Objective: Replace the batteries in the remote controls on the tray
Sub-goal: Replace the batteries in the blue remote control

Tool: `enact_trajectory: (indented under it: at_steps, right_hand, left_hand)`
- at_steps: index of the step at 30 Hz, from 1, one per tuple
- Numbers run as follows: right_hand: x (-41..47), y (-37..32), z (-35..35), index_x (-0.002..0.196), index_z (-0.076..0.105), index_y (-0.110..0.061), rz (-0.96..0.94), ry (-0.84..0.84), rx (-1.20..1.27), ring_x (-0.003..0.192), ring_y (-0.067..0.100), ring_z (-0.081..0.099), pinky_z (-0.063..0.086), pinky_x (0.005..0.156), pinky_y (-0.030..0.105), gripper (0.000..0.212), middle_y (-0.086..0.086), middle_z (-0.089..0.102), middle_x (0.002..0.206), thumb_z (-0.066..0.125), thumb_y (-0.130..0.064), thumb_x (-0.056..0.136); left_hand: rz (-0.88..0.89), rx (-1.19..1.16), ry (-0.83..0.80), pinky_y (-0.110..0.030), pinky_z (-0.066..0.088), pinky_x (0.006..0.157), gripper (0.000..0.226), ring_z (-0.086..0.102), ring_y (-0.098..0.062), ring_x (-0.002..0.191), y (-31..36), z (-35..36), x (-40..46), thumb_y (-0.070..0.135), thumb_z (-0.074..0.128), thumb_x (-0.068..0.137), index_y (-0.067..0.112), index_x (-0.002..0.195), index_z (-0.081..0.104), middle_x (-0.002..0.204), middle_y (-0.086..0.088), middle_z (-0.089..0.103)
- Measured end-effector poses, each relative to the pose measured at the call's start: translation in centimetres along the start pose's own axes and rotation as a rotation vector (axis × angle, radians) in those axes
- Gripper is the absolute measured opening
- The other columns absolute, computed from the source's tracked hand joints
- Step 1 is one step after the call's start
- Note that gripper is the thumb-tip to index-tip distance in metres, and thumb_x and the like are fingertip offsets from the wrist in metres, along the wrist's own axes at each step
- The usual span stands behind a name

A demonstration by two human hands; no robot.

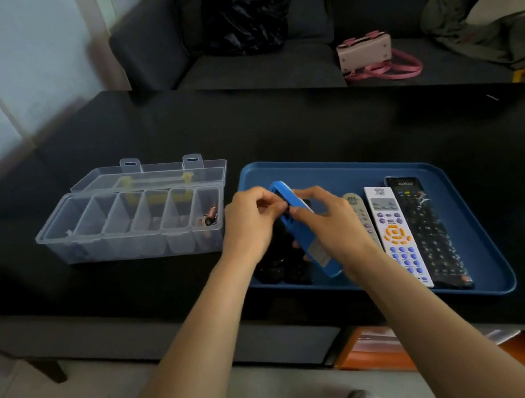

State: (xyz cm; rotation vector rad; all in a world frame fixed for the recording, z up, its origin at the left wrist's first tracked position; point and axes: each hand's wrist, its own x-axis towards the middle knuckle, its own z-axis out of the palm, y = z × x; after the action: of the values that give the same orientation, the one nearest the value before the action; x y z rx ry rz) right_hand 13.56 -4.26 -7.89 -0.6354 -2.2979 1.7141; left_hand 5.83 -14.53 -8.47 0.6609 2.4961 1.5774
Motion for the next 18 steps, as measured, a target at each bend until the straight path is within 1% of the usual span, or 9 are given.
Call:
enact_trajectory:
  at_steps: [2,5,8,11,14,16,18]
  right_hand:
    - [0.0,0.0,0.0,0.11,0.059,-0.03,0.062,-0.036,0.062,0.08,0.025,0.069,0.055,0.051,0.031,0.016,0.008,0.066,0.104,0.057,-0.027,0.094]
    - [-0.1,-0.2,-0.2,0.109,0.059,-0.024,0.133,-0.06,0.184,0.065,0.022,0.068,0.056,0.051,0.031,0.014,0.01,0.068,0.091,0.053,-0.024,0.096]
    - [-0.1,-0.3,-0.4,0.109,0.059,-0.021,0.163,-0.059,0.247,0.06,0.021,0.067,0.055,0.05,0.031,0.015,0.01,0.069,0.082,0.049,-0.021,0.098]
    - [-0.2,-0.2,-0.6,0.108,0.059,-0.02,0.139,-0.068,0.273,0.06,0.022,0.067,0.055,0.048,0.031,0.016,0.011,0.07,0.084,0.047,-0.02,0.099]
    - [-0.4,0.1,-0.8,0.11,0.059,-0.02,0.12,-0.074,0.263,0.061,0.021,0.068,0.054,0.048,0.03,0.017,0.013,0.07,0.088,0.047,-0.021,0.099]
    - [-0.5,0.3,-0.9,0.11,0.059,-0.022,0.103,-0.076,0.235,0.063,0.021,0.069,0.053,0.049,0.03,0.017,0.013,0.071,0.091,0.047,-0.022,0.099]
    - [-0.6,0.3,-0.8,0.11,0.059,-0.024,0.088,-0.079,0.216,0.065,0.022,0.069,0.053,0.049,0.031,0.016,0.011,0.071,0.09,0.048,-0.022,0.098]
  left_hand:
    - [0.006,-0.004,0.059,-0.021,0.048,0.077,0.003,0.062,-0.009,0.084,-0.1,0.0,0.1,0.014,0.066,0.084,0.014,0.086,0.067,0.087,0.002,0.067]
    - [0.062,-0.028,0.06,-0.012,0.05,0.073,0.013,0.063,-0.004,0.08,0.0,-0.2,0.2,0.009,0.071,0.079,0.012,0.091,0.068,0.09,0.0,0.069]
    - [0.126,0.056,0.066,-0.01,0.049,0.073,0.027,0.063,-0.004,0.078,0.4,-0.2,0.0,0.01,0.076,0.074,0.008,0.1,0.07,0.094,-0.004,0.07]
    - [0.172,0.123,0.066,-0.01,0.048,0.073,0.037,0.061,-0.004,0.078,0.7,-0.3,-0.2,0.013,0.078,0.072,0.006,0.107,0.068,0.098,-0.006,0.069]
    - [0.207,0.161,0.057,-0.013,0.048,0.073,0.038,0.058,-0.003,0.076,1.0,-0.5,-0.4,0.013,0.078,0.072,0.005,0.108,0.067,0.097,-0.007,0.067]
    - [0.211,0.18,0.049,-0.009,0.047,0.07,0.038,0.057,-0.001,0.075,1.1,-0.5,-0.4,0.014,0.077,0.073,0.005,0.108,0.066,0.094,-0.002,0.064]
    - [0.183,0.151,0.058,-0.003,0.045,0.069,0.034,0.056,0.0,0.074,1.1,-0.5,-0.4,0.014,0.077,0.073,0.006,0.104,0.066,0.091,0.003,0.061]
